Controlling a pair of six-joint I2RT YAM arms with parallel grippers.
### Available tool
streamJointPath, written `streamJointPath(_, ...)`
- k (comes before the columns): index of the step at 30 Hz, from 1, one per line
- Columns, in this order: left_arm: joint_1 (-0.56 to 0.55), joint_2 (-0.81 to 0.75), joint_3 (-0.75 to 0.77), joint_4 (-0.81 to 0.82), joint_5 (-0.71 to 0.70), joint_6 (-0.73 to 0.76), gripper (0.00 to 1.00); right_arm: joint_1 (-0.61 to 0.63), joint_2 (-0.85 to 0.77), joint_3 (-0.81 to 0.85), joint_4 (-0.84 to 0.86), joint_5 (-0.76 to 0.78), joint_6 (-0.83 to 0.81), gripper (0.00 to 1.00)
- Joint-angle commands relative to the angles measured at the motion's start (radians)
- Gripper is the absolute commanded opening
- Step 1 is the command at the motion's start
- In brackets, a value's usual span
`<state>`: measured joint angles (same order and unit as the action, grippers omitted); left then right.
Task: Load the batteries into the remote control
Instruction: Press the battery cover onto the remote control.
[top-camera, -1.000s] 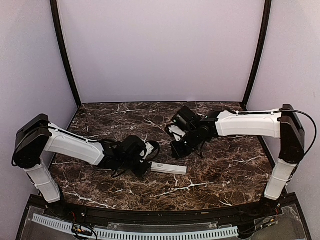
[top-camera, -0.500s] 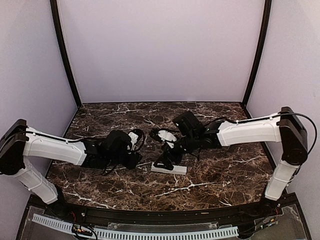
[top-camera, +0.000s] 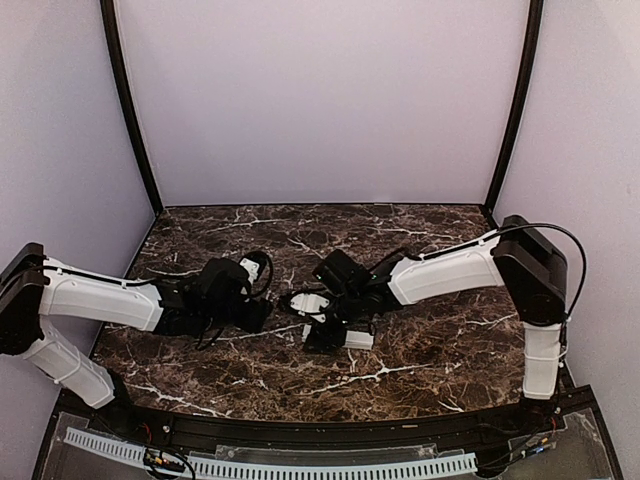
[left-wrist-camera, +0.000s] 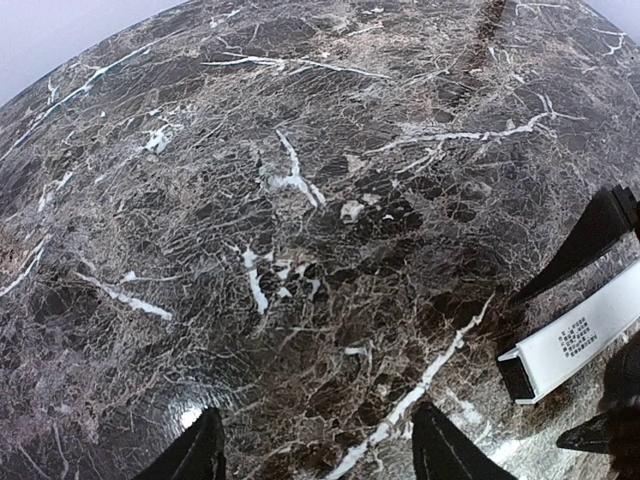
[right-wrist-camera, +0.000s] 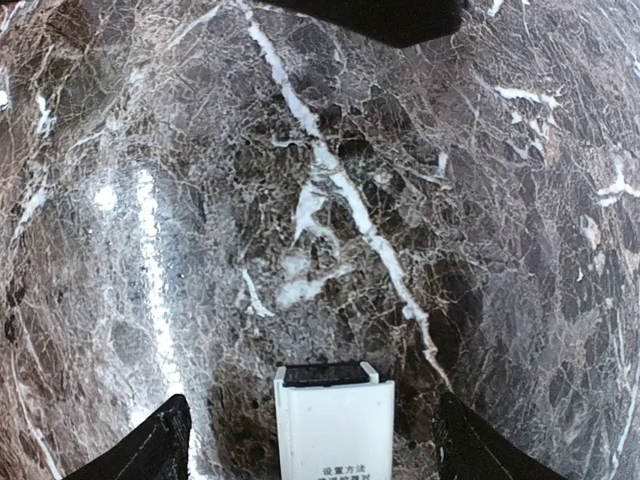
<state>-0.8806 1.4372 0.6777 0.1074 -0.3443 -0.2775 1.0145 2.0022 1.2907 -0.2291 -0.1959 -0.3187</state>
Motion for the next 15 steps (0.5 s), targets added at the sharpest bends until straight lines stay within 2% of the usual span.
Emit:
streamJointPath(1,0.008,-0.014,-0.018,0.022,-0.003,-0.008,0.63,0.029,0.036,0.031,-0.022,0.069,-0.029,0.77)
streamJointPath(5,0.008,-0.011,-0.018,0.027,0.000,-0.006,0.63,0.031,0.049,0.032,-0.024,0.084,-0.038,0.59)
streamJointPath(8,0.008,-0.012,-0.018,0.028,-0.001,-0.003,0.63,0.032,0.050,0.029,-0.024,0.087,-0.039,0.54)
streamJointPath(12,0.008,-0.011,-0.018,0.029,-0.005,0.002,0.63,0.036,0.059,0.029,-0.027,0.072,-0.039,0.42)
streamJointPath(15,0.009,-0.010,-0.017,0.028,-0.002,0.004,0.63,0.037,0.065,0.032,-0.032,0.078,-0.037,0.41)
